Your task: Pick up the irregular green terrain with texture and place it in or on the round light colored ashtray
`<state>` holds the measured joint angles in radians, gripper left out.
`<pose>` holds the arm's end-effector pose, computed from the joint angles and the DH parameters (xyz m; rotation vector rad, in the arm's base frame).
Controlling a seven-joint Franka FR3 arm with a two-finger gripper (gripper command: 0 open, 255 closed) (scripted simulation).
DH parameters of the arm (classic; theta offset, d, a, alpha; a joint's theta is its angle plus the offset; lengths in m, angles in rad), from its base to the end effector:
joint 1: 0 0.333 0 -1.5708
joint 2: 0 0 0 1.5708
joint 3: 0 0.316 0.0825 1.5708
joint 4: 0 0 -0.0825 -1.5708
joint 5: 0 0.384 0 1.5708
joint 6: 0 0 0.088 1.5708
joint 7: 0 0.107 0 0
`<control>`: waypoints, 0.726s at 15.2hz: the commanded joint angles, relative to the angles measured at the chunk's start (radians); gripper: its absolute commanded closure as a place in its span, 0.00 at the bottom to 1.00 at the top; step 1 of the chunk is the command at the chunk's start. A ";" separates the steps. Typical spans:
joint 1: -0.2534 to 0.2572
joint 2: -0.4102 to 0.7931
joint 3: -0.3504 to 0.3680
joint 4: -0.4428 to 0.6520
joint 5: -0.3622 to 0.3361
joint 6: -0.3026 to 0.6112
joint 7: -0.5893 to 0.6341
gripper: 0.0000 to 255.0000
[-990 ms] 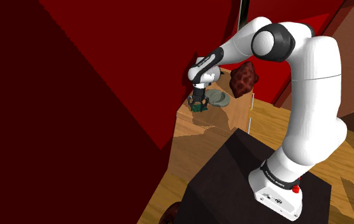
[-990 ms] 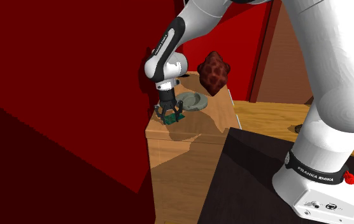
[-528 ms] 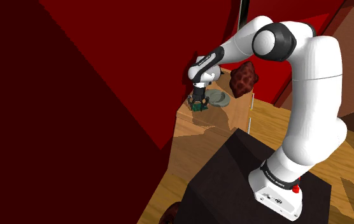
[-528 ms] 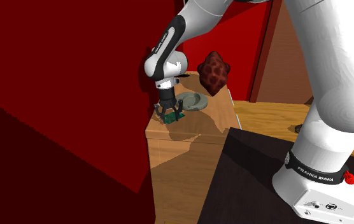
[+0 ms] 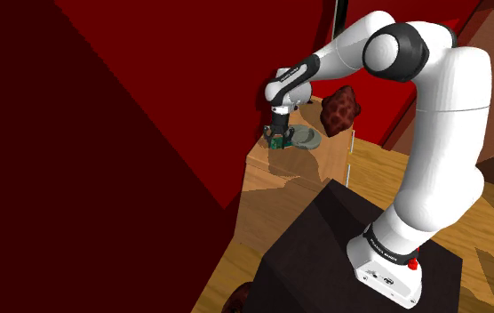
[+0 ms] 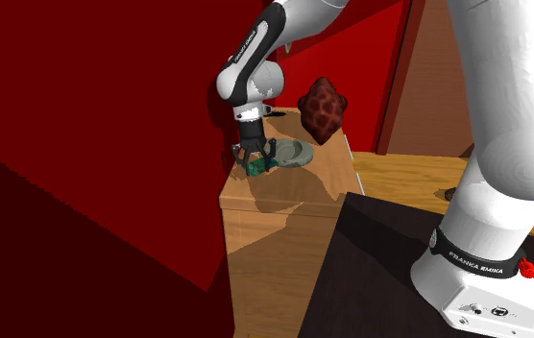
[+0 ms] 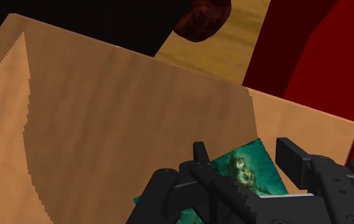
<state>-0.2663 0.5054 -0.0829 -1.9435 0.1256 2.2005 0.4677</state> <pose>0.5592 -0.1981 0.2024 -2.7763 1.3378 0.3834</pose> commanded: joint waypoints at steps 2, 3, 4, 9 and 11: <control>0.002 -0.029 -0.002 0.001 -0.004 -0.031 0.004 1.00; 0.002 -0.039 -0.003 0.002 -0.006 -0.041 0.006 1.00; 0.002 -0.049 -0.004 0.002 -0.007 -0.051 0.007 1.00; 0.004 -0.094 -0.007 0.009 -0.014 -0.102 0.014 1.00; -0.010 -0.088 -0.015 0.024 -0.017 -0.112 -0.006 1.00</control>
<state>-0.2696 0.4163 -0.0941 -1.9274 0.1101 2.0955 0.4707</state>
